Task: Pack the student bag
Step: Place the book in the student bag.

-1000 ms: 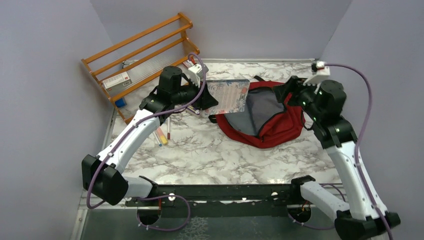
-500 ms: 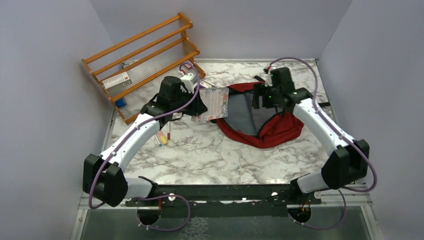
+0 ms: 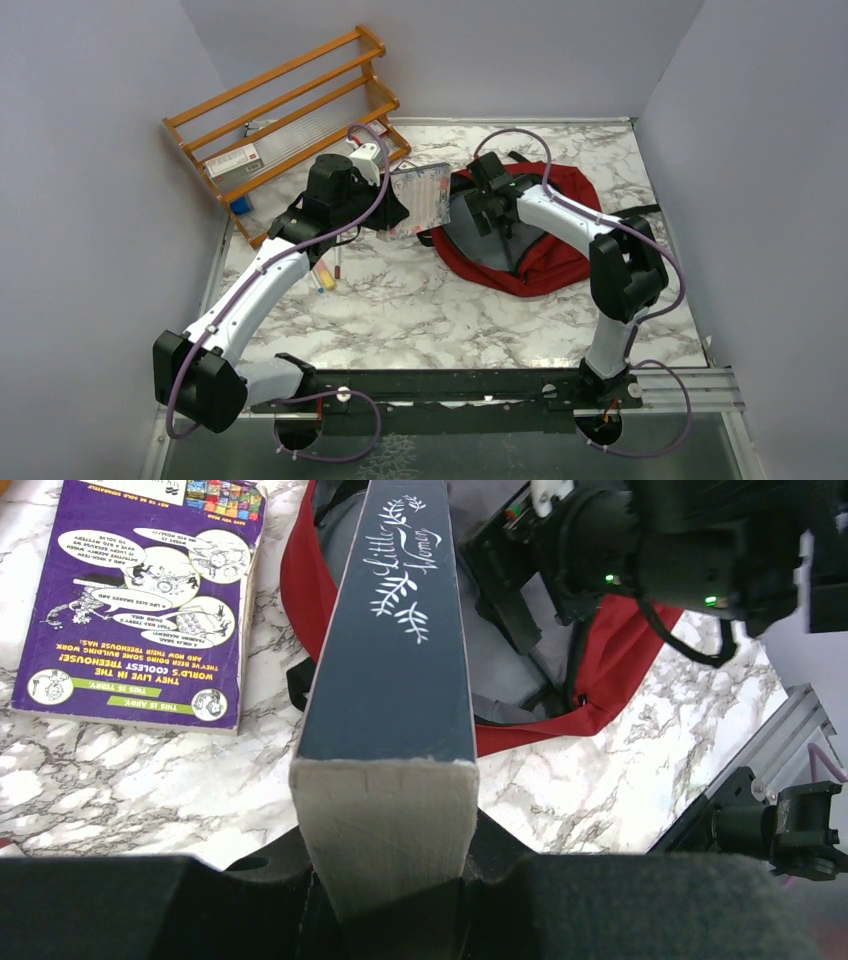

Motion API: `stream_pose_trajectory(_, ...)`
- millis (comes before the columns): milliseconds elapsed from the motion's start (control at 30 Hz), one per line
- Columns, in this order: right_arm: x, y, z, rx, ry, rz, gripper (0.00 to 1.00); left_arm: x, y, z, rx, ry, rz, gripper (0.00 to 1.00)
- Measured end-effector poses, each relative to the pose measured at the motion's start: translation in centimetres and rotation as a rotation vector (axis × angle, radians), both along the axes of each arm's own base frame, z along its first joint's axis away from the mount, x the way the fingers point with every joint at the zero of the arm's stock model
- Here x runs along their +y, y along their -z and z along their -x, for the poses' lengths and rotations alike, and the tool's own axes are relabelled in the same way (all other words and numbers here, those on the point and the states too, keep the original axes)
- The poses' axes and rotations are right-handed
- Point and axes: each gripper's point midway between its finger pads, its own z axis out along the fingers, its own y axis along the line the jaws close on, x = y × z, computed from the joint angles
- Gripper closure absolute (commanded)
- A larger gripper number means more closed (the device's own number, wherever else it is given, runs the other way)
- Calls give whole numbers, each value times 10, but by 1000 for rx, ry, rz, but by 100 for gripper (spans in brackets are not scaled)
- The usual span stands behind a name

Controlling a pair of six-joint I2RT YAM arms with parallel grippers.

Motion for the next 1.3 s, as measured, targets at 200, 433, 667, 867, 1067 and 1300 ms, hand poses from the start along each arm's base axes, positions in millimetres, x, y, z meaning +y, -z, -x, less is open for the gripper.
stream_pose_trajectory(200, -18, 24, -5, 14, 24, 168, 10, 2, 2, 2, 5, 1, -10, 100)
stream_pose_trajectory(433, -29, 36, -13, -1, 41, 297, 19, 2, 2, 2, 4, 1, -11, 100)
stream_pose_trajectory(667, -30, 37, -18, -31, 44, 359, 55, 2, 2, 2, 4, 1, -11, 100)
stream_pose_trajectory(867, -31, 40, -18, -34, 43, 350, 88, 1, 2, 2, 8, 0, -6, 100)
stream_pose_trajectory(1067, -28, 26, -16, -58, 51, 285, 99, -2, 0, 2, 33, -9, 26, 100)
stream_pose_trajectory(1300, -28, -35, -11, -176, 89, 69, 99, -23, -5, -5, 116, -12, 171, 100)
